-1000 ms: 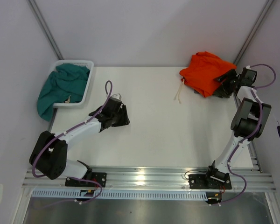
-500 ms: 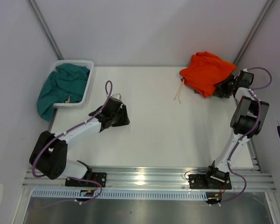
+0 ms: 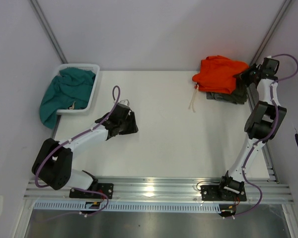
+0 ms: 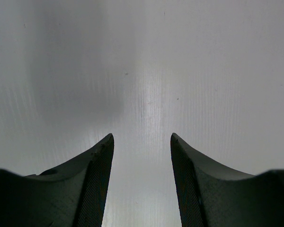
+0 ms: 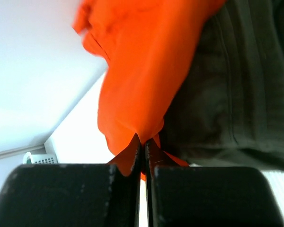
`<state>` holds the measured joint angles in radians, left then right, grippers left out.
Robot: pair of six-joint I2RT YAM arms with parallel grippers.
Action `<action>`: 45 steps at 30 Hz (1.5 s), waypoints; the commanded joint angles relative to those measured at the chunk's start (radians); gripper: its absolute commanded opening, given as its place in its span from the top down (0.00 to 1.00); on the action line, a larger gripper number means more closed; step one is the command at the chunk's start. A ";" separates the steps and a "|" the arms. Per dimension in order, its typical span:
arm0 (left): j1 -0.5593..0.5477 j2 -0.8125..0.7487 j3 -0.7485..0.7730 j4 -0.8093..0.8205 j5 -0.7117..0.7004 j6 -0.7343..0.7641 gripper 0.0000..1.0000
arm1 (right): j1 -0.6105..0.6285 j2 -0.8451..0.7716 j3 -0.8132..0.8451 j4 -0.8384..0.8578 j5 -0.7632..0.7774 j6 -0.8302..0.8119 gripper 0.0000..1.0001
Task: Fold and stack the shorts
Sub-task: Neatly place the folded shorts to the corner
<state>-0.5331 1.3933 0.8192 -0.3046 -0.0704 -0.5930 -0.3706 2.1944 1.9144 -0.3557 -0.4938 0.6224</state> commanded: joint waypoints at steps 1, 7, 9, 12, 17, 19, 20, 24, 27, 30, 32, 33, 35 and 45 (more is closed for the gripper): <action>-0.007 0.010 0.029 0.019 0.014 0.022 0.45 | -0.022 0.082 0.194 -0.172 0.018 -0.052 1.00; -0.007 0.016 0.034 0.015 0.012 0.024 0.45 | -0.054 0.148 0.322 -0.220 0.000 -0.047 1.00; -0.007 0.016 0.031 0.016 0.009 0.024 0.45 | -0.063 0.146 0.347 -0.242 0.004 -0.055 1.00; -0.008 0.023 0.031 0.019 0.014 0.021 0.45 | -0.085 0.146 0.365 -0.290 0.024 -0.072 1.00; -0.007 0.036 0.037 0.022 0.027 0.021 0.45 | -0.139 0.128 0.282 -0.286 0.034 -0.076 1.00; -0.008 0.035 0.041 0.018 0.027 0.024 0.45 | -0.149 0.130 0.259 -0.273 0.038 -0.079 1.00; -0.010 0.035 0.043 0.015 0.026 0.022 0.45 | -0.155 0.134 0.265 -0.282 0.047 -0.079 1.00; -0.008 0.023 0.052 0.001 0.015 0.028 0.45 | -0.160 0.156 0.323 -0.316 0.072 -0.078 1.00; -0.008 0.021 0.049 -0.002 0.011 0.028 0.45 | -0.156 0.156 0.371 -0.348 0.128 -0.095 1.00; -0.008 0.027 0.047 0.005 0.018 0.025 0.45 | -0.148 0.160 0.377 -0.355 0.173 -0.115 1.00; -0.010 0.033 0.051 0.007 0.024 0.024 0.45 | -0.149 0.183 0.386 -0.370 0.202 -0.125 1.00; -0.010 0.033 0.054 0.001 0.024 0.027 0.45 | -0.154 0.186 0.390 -0.374 0.207 -0.125 1.00; -0.010 0.027 0.057 -0.005 0.017 0.030 0.45 | -0.159 0.185 0.376 -0.355 0.208 -0.125 1.00; -0.010 0.027 0.075 -0.019 0.012 0.038 0.45 | -0.149 0.225 0.388 -0.345 0.294 -0.150 1.00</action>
<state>-0.5350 1.4281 0.8539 -0.3168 -0.0566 -0.5743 -0.4686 2.3848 2.2574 -0.7517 -0.3367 0.4625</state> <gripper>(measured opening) 0.549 0.009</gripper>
